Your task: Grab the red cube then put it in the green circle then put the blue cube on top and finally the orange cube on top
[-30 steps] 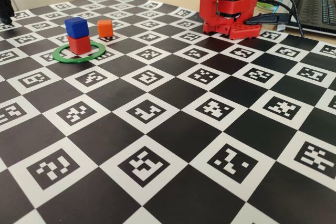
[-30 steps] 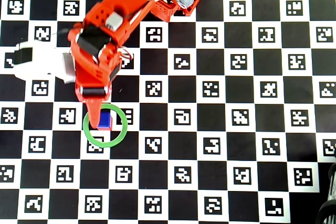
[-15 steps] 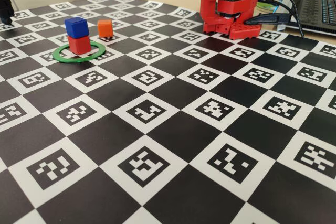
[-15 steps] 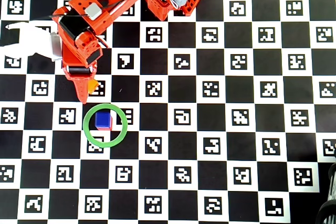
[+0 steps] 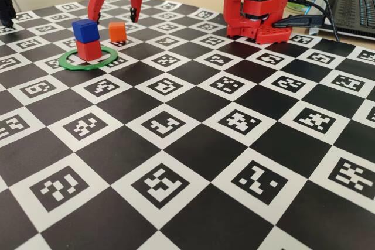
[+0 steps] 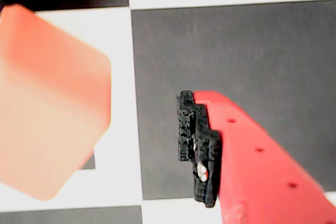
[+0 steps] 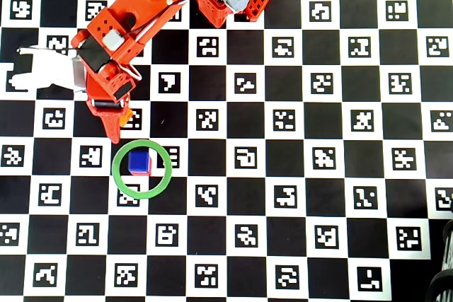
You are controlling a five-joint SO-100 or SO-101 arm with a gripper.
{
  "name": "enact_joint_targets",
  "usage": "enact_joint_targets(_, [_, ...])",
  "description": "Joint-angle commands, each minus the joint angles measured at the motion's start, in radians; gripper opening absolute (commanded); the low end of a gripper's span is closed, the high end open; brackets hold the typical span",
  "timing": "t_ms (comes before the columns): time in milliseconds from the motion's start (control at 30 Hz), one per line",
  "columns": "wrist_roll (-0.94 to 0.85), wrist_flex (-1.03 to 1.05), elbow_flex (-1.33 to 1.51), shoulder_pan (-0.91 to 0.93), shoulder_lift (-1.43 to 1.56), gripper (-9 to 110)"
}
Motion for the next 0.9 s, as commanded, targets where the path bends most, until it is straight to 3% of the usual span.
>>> enact_joint_targets(0, [0.002, -0.015, -0.021, -0.002, 0.012, 50])
enact_joint_targets(300, [0.037, -0.035, -0.023, -0.003, -0.017, 49])
enact_joint_targets(867, [0.408, 0.020, -0.037, -0.051, -0.005, 47])
